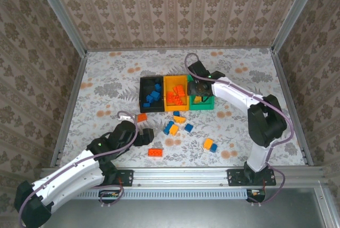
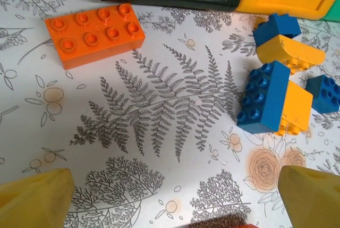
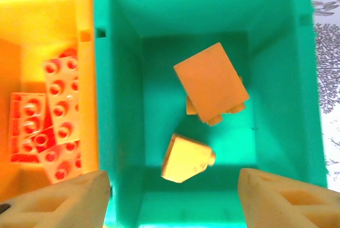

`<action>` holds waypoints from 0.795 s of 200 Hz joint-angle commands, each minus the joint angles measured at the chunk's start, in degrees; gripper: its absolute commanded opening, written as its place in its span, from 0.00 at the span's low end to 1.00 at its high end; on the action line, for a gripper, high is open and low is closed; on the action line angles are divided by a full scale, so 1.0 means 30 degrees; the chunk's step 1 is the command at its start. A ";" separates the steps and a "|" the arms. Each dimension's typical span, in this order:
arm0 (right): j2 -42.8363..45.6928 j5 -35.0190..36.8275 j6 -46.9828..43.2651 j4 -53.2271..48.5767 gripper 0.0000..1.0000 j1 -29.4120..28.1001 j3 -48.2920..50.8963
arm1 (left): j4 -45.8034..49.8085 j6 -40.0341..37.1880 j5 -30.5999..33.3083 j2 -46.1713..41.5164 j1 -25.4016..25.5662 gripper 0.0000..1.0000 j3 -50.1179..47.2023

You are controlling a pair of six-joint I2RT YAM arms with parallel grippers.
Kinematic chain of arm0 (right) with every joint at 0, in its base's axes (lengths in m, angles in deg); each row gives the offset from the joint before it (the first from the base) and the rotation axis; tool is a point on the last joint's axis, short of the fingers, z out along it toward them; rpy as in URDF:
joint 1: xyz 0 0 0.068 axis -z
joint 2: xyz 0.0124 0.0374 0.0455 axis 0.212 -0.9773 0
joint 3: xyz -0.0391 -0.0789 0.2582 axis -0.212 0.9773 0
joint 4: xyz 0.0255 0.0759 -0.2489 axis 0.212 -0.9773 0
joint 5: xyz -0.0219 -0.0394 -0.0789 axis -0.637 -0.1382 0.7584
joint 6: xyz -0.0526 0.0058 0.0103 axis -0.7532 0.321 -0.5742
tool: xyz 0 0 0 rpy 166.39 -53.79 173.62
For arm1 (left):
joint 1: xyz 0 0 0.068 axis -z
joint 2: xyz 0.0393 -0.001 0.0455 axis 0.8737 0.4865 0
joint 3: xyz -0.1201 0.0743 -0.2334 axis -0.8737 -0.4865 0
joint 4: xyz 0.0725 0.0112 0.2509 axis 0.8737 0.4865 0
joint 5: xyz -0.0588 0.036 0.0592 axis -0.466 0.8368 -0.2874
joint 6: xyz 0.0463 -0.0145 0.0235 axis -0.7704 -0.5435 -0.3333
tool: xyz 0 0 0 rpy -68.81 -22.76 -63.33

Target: Sort the legos into containers by color

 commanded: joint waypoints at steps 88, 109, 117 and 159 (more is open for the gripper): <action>0.8165 -0.1128 0.1413 0.0940 0.70 -0.0576 0.7647 | 0.3870 0.0808 0.1305 0.9175 0.6761 1.00 0.4421; 0.8936 -0.1030 0.1368 0.0938 0.71 -0.0488 0.8014 | 0.3773 0.1355 0.1261 1.0306 0.7610 1.00 0.4725; 0.9251 -0.0971 0.1382 0.0934 0.71 -0.0437 0.8100 | 0.3467 0.1460 0.1018 1.0805 0.7759 1.00 0.4734; 1.0577 -0.0941 0.1354 0.0935 0.73 -0.0124 0.8273 | 0.2627 0.1671 0.0354 1.2898 0.7954 1.00 0.5108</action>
